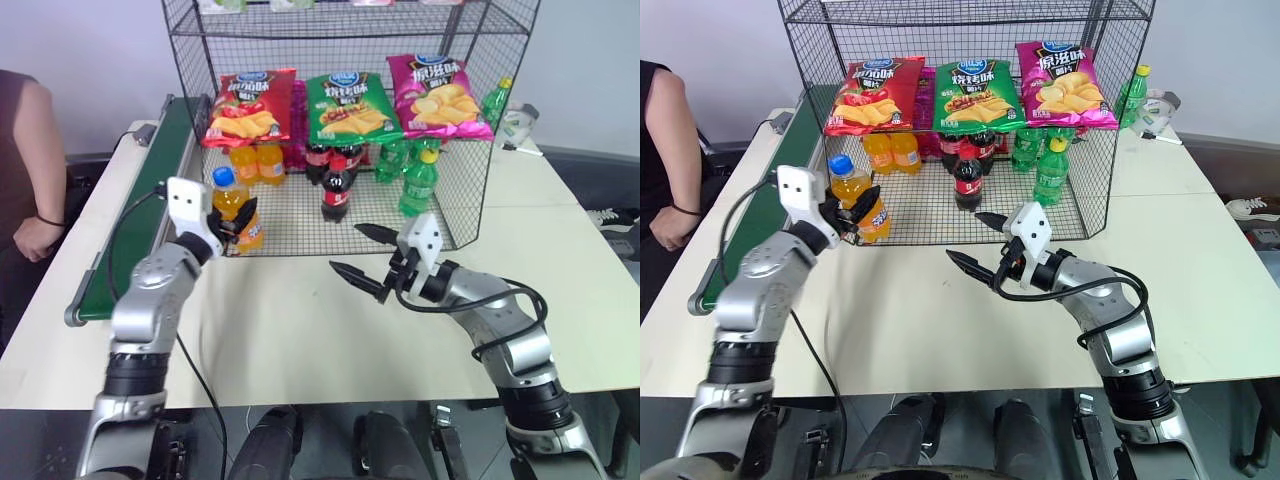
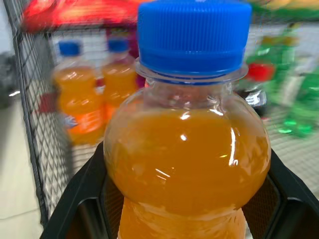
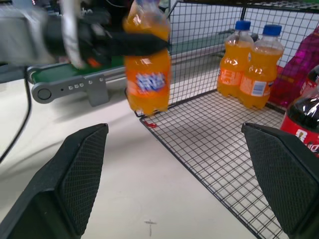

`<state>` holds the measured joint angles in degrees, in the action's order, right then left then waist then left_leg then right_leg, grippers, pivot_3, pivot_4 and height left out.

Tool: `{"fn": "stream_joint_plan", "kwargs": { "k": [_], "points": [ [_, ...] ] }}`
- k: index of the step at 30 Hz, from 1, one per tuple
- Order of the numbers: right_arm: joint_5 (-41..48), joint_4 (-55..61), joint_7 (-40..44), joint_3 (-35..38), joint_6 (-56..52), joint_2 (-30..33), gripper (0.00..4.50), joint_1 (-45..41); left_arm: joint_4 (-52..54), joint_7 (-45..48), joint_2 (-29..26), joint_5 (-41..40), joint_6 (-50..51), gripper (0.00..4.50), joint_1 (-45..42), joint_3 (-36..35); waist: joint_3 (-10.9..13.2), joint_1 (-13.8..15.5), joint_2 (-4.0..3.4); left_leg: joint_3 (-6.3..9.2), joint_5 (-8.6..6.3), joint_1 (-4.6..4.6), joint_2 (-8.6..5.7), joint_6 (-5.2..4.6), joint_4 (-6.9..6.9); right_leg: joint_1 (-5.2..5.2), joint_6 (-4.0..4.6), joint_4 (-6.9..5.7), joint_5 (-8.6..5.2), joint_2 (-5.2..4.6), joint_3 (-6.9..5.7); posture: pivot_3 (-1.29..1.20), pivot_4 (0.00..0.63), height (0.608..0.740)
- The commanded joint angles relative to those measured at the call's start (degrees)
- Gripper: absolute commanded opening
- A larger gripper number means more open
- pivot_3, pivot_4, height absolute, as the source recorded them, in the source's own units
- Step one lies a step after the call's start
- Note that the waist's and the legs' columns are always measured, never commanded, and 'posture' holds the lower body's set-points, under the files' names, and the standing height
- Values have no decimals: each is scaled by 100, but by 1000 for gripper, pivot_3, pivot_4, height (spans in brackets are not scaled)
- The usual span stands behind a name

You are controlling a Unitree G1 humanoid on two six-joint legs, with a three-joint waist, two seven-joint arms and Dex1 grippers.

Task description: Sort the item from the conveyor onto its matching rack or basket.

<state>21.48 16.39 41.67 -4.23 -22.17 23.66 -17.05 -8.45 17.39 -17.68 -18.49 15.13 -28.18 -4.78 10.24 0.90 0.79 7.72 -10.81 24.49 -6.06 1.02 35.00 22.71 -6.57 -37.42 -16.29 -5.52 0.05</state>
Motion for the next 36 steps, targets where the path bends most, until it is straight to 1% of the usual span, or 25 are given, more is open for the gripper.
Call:
{"fn": "stream_joint_plan", "kwargs": {
  "k": [1, 5, 7, 11, 13, 16, 18, 19, 20, 25, 28, 33, 36],
  "points": [
    [57, 379, -74, 104, 37, 46, 4500, 11, -1640, -338, 400, 655, -1263, 2498, -865, 137, 1, 32, 5, 4, 0, 1, -3, 0, 6, -4, 0, 2, 0, 1, -6, 0, 150, 740],
    [58, 477, -138, 133, 6, 66, 4500, 88, -2976, -474, 630, 889, -2263, 2498, -1499, 14, 3, -28, 9, 1, -2, 8, -9, -4, 9, -1, -4, 6, 1, -3, -5, 0, 150, 740],
    [60, 523, -168, 145, -1, 74, 4500, 136, -3652, -493, 740, 876, -2567, 2498, -1830, -74, 4, -28, 9, 1, -2, 11, -8, -4, 4, 6, -5, 4, 1, -2, -6, 0, 150, 740],
    [64, 561, -207, 141, -10, 78, 4500, 173, -4403, -402, 784, 922, -3092, 2498, -2152, -102, 4, -52, 9, 1, -1, 11, -5, -3, 3, 8, -6, -3, 1, 0, -6, 0, 150, 740],
    [63, 593, -244, 138, -11, 66, 4500, 207, -4781, -421, 789, 904, -3170, 2498, -2332, -150, 4, -59, 9, 0, -1, 11, -6, -4, 6, 7, -6, -4, 1, 2, -6, 0, 150, 740],
    [60, 607, -270, 137, -6, 59, 4500, 227, -5071, -275, 804, 838, -3192, 2498, -2452, -237, 4, -60, 9, 1, -1, 11, -6, -4, 9, 7, -7, -9, 2, 3, -8, 0, 150, 740],
    [60, 610, -278, 132, -2, 58, 4500, 231, -5146, -310, 799, 875, -3257, 3538, -2468, -266, 4, -58, 9, 1, -1, 11, -7, -5, 10, 7, -7, -12, 2, 4, -8, 0, 150, 740],
    [60, 604, -280, 132, 3, 57, 4500, 228, -5159, -324, 792, 891, -3291, 3856, -2463, -279, 4, -57, 9, 1, -1, 11, -7, -4, 11, 7, -7, -12, 2, 4, -8, 0, 150, 740],
    [60, 592, -279, 130, 7, 57, 4500, 221, -5157, -324, 782, 905, -3316, 4459, -2453, -283, 4, -55, 9, 1, -1, 11, -7, -4, 12, 7, -7, -13, 2, 4, -8, 0, 150, 740],
    [60, 556, -270, 111, 21, 45, 4500, 188, -4847, -209, 696, 968, -3352, 4491, -2247, -241, 4, -56, 9, 2, -1, 9, -7, -4, 12, 5, -8, -14, 2, 4, -8, 0, 150, 740],
    [62, 550, -262, 100, 21, 40, 4500, 180, -4428, 15, 654, 881, -3233, 4491, -2026, -277, 4, -67, 9, 1, -1, 9, -7, -4, 12, 6, -8, -14, 2, 5, -7, 0, 150, 740],
    [81, 562, -242, 113, 4, 62, 4500, 182, -3186, 276, 560, 676, -2755, 4491, -1435, -346, 3, -77, 8, 2, 0, 8, -6, -3, 11, 6, -7, -16, 2, 4, -6, 0, 150, 740],
    [89, 556, -218, 134, 0, 89, 4500, 176, -2089, 245, 424, 663, -2431, 4491, -914, -348, 3, -84, 8, 2, 0, 7, -6, -3, 11, 6, -7, -17, 2, 4, -4, 0, 150, 740]
  ]
}}
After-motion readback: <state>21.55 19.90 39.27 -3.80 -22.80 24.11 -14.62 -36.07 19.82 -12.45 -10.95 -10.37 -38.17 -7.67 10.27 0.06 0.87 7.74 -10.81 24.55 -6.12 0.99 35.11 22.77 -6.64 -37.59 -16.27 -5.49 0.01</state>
